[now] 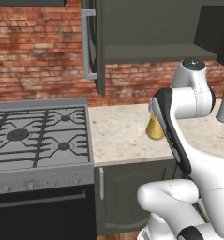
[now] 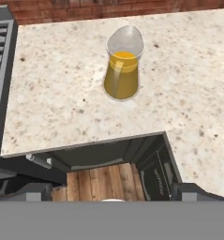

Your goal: There is a tray on the dining counter. Grab the cup, mug, and pitcher and place them on the tray. The pitcher may be placed next to the tray if it cannot fit the tray.

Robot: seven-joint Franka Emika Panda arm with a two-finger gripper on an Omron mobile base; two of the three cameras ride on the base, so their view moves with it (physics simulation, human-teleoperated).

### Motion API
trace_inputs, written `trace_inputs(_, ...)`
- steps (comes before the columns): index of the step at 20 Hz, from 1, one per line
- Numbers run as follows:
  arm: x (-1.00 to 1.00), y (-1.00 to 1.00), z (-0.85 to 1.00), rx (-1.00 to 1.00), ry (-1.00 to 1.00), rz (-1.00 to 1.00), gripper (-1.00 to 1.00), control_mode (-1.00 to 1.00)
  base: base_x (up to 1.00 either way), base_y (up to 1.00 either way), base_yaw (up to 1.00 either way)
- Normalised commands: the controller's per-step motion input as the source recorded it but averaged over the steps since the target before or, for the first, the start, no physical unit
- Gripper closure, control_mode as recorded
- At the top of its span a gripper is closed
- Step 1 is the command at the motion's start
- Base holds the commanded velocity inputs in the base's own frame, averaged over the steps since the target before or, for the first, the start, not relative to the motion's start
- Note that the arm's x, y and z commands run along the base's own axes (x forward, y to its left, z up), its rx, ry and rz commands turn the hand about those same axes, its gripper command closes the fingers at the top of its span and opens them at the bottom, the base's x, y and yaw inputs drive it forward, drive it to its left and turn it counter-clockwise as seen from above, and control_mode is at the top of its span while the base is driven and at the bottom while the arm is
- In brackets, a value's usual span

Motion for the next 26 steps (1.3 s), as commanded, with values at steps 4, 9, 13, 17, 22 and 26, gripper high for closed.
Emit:
trace_inputs(4, 0.0, 0.0, 0.0, 0.0, 0.0, 0.0, -1.0, 1.0, 0.34, -0.2, 0.0)
trace_inputs(9, 0.0, 0.0, 0.0, 0.0, 0.0, 0.0, -1.0, 1.0, 0.36, -0.21, 0.0)
trace_inputs(13, 0.14, -0.15, -0.04, 0.06, 0.0, 0.0, -1.0, -1.0, 0.18, -0.13, 0.0)
trace_inputs(17, 0.27, -0.28, -0.11, 0.15, 0.0, -0.01, -1.0, -1.0, 0.0, 0.0, 0.0)
trace_inputs(22, 0.35, -0.16, -0.18, 0.14, 0.0, -0.01, -1.0, -1.0, 0.0, 0.0, 0.0)
trace_inputs(26, 0.4, 0.0, -0.19, 0.02, 0.0, 0.0, -1.0, -1.0, 0.0, 0.0, 0.0)
